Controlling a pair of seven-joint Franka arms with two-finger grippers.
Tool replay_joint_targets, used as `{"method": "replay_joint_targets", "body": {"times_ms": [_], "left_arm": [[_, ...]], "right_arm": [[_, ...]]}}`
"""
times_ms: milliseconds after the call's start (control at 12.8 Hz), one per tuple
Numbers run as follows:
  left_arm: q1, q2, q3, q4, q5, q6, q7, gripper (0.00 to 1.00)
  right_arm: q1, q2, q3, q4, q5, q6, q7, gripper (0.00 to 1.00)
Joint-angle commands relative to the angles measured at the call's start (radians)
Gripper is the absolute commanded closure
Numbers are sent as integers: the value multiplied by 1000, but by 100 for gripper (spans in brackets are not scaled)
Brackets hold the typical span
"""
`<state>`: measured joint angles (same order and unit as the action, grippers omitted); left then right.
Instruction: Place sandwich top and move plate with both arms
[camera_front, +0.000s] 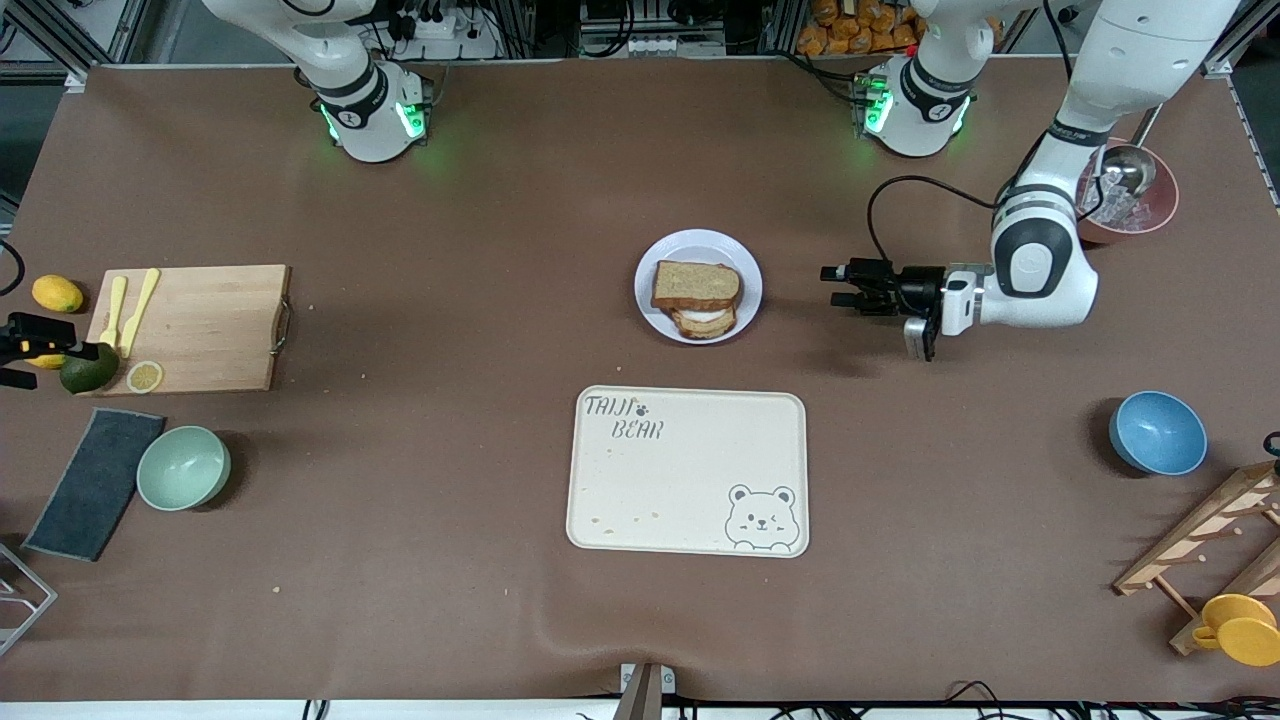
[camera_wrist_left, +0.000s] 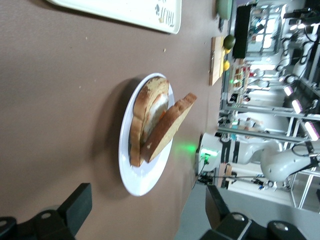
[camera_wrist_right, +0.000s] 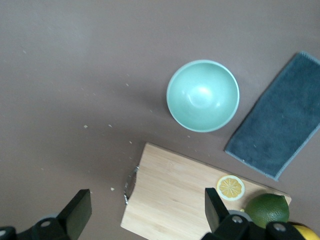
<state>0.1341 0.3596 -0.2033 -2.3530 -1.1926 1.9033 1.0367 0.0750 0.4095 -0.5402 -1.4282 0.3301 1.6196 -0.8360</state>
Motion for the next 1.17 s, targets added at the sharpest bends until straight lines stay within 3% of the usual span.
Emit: {"method": "replay_joint_targets", "body": {"times_ms": [0, 468, 545, 623, 701, 779, 857, 1091], "left_arm": [[-51, 30, -1, -47, -143, 74, 101, 0], [-236, 61, -1, -66, -379, 200, 117, 0], [-266, 68, -1, -66, -413, 217, 117, 0], [-281, 81, -1, -66, -435, 220, 120, 0], [-286, 87, -1, -66, -453, 221, 121, 0], [-288, 90, -1, -66, -455, 220, 121, 0], [-288, 94, -1, -66, -453, 221, 121, 0], [-275, 117, -2, -65, -455, 215, 157, 0]], "right_arm": [[12, 9, 6, 66, -11, -40, 57, 0], [40, -17, 12, 110, -11, -75, 121, 0], [22, -44, 81, 112, -17, -102, 275, 0], [-33, -66, 200, 112, -63, -137, 448, 0], [-49, -113, 291, 104, -148, -145, 594, 0], [-50, -157, 355, 72, -192, -173, 744, 0], [-46, -211, 373, 19, -195, -170, 811, 0], [-40, -407, 378, -302, -207, 81, 761, 0]]}}
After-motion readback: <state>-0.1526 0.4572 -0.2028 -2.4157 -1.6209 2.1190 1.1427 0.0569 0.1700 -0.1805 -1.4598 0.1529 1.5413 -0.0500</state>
